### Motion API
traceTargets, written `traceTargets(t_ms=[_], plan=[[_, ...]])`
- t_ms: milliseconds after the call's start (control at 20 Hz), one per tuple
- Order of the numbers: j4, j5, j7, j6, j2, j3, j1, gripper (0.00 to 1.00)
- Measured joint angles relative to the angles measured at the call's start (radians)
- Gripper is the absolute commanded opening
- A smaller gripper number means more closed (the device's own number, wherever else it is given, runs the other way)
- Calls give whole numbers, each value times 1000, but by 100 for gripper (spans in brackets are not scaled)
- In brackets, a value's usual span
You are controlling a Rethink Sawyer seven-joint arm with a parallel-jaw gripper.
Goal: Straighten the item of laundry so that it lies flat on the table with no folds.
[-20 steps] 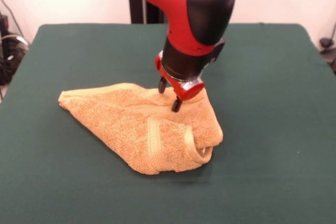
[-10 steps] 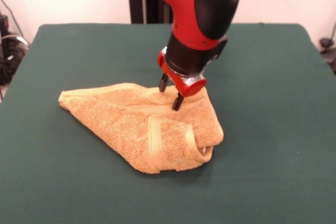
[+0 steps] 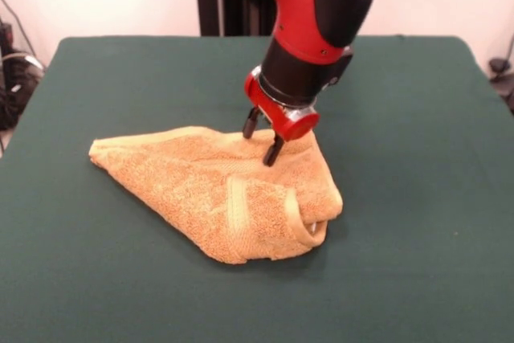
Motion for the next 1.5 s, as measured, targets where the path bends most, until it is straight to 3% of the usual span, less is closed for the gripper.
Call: traceTargets(t_ms=[1500], plan=[[340, 1, 0, -61, -142, 109, -23, 100]])
